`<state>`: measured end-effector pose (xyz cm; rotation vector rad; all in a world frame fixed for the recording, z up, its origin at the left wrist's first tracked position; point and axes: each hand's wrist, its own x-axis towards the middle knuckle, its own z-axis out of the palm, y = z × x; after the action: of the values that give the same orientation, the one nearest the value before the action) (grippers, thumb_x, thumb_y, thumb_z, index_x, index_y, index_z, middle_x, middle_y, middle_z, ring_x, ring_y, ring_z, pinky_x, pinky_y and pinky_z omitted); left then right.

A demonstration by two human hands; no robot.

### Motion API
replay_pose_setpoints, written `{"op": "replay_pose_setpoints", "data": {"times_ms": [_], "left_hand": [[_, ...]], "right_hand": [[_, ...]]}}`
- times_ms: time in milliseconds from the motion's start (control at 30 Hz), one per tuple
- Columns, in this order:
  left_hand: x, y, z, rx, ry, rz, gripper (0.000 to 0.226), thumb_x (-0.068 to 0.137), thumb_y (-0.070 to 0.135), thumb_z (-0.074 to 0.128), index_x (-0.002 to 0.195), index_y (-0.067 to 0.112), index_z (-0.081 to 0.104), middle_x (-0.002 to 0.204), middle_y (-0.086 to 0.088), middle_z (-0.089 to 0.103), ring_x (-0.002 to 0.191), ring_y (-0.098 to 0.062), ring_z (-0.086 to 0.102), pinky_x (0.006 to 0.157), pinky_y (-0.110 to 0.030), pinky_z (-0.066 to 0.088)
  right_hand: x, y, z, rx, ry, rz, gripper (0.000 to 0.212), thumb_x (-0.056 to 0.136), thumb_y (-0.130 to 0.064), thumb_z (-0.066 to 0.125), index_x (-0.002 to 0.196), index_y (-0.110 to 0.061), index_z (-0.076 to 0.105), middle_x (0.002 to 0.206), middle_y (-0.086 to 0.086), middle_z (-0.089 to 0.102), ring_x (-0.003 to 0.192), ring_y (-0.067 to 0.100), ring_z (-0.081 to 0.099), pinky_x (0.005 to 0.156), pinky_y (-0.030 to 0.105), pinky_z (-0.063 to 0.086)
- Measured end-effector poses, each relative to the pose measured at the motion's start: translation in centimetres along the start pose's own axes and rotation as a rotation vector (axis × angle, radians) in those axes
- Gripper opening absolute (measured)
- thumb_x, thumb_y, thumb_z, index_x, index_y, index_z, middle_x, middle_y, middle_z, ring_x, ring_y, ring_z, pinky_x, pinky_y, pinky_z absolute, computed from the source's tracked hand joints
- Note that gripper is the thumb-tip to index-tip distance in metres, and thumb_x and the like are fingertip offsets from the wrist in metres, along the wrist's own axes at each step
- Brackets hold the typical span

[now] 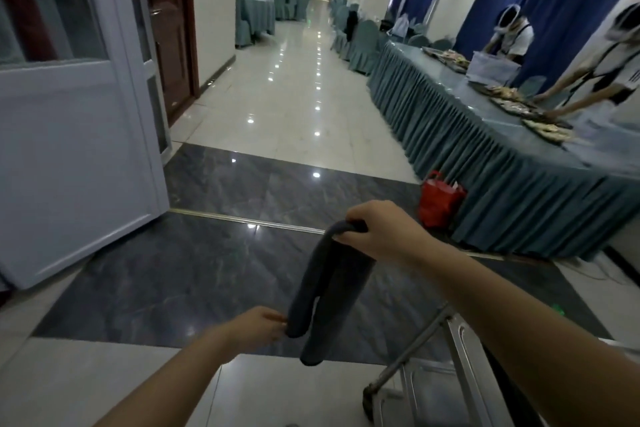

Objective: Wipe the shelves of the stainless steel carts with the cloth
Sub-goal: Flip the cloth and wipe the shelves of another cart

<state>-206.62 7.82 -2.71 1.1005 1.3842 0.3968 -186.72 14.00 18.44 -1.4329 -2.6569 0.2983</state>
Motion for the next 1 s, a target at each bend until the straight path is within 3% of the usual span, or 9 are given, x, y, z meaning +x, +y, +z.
{"op": "replay_pose_setpoints", "data": {"times_ms": [100,200,267,400,467,533,700,833,1000], "left_hand": [[3.5,1.8,-0.1,-0.068,-0.1,-0.058,0.023,0.091,0.009,0.054,0.096,0.027,0.067,0.091,0.012,0.068,0.084,-0.003,0.063,0.061,-0.018,0.049],[8.2,2.6,0.0,-0.245,0.029,0.033,0.044,0.085,-0.024,0.037,0.11,0.004,0.06,0.085,-0.002,0.07,0.078,-0.014,0.067,0.056,-0.019,0.051],[11.5,3.6,0.2,-0.241,0.137,0.147,0.049,0.081,-0.03,0.041,0.121,-0.003,0.052,0.094,-0.004,0.066,0.094,-0.022,0.064,0.068,-0.02,0.051],[17.5,10.1,-1.7,-0.342,0.286,0.284,0.034,0.082,-0.002,0.071,0.112,0.011,0.061,0.081,0.009,0.069,0.077,-0.001,0.064,0.065,-0.016,0.05],[20.2,14.6,-3.1,-0.421,0.274,0.3,0.018,0.085,0.017,0.072,0.1,0.023,0.065,0.079,0.01,0.073,0.078,-0.003,0.066,0.069,-0.026,0.052],[22.9,18.4,-4.7,-0.466,0.27,0.284,0.007,0.088,0.023,0.067,0.094,0.019,0.065,0.077,0.003,0.072,0.075,-0.013,0.066,0.069,-0.034,0.052],[29.2,25.0,-8.6,-0.269,0.212,0.124,0.022,0.084,0.028,0.072,0.098,0.012,0.066,0.082,-0.008,0.071,0.074,-0.022,0.066,0.065,-0.032,0.054],[35.0,30.5,-11.9,-0.046,0.102,0.121,0.048,0.07,0.039,0.083,0.106,0.013,0.064,0.101,-0.009,0.071,0.093,-0.027,0.069,0.088,-0.045,0.055],[42.4,38.3,-13.7,0.079,-0.189,0.207,0.05,0.062,0.031,0.085,0.108,0.029,0.067,0.105,-0.005,0.071,0.087,-0.017,0.071,0.071,-0.027,0.056]], "right_hand": [[2.0,2.0,-0.4,-0.005,0.025,0.026,0.029,0.088,-0.04,0.064,0.066,-0.026,0.052,0.064,-0.011,0.051,0.063,0.011,0.051,0.052,0.024,0.033],[4.4,4.6,-1.1,0.038,0.092,0.054,0.032,0.088,-0.04,0.063,0.063,-0.028,0.049,0.063,-0.011,0.05,0.063,0.009,0.05,0.053,0.023,0.032],[6.4,6.9,-1.9,0.074,0.141,0.068,0.033,0.088,-0.04,0.064,0.062,-0.026,0.049,0.062,-0.009,0.051,0.062,0.007,0.05,0.053,0.023,0.032],[11.0,12.7,-3.5,0.153,0.175,0.114,0.028,0.087,-0.042,0.064,0.068,-0.023,0.059,0.067,-0.005,0.058,0.063,0.006,0.054,0.054,0.025,0.039],[13.0,16.1,-4.1,0.162,0.19,0.163,0.03,0.087,-0.043,0.065,0.072,-0.017,0.064,0.069,0.0,0.061,0.065,0.009,0.056,0.058,0.03,0.042],[14.7,19.7,-4.5,0.162,0.185,0.216,0.032,0.086,-0.043,0.066,0.072,-0.015,0.064,0.068,0.003,0.061,0.065,0.012,0.057,0.058,0.03,0.041],[17.0,28.9,-4.7,0.251,0.163,0.422,0.029,0.077,-0.038,0.078,0.1,-0.023,0.068,0.091,-0.007,0.063,0.088,0.009,0.06,0.075,0.024,0.049],[18.4,35.3,-3.7,0.341,0.102,0.546,0.056,0.073,-0.039,0.081,0.125,-0.031,0.059,0.108,-0.008,0.053,0.101,0.007,0.052,0.075,0.013,0.04],[20.7,41.0,-1.0,0.081,-0.141,0.639,0.059,0.072,-0.058,0.074,0.126,-0.039,0.056,0.114,-0.006,0.046,0.108,0.013,0.046,0.092,0.033,0.037]]}}
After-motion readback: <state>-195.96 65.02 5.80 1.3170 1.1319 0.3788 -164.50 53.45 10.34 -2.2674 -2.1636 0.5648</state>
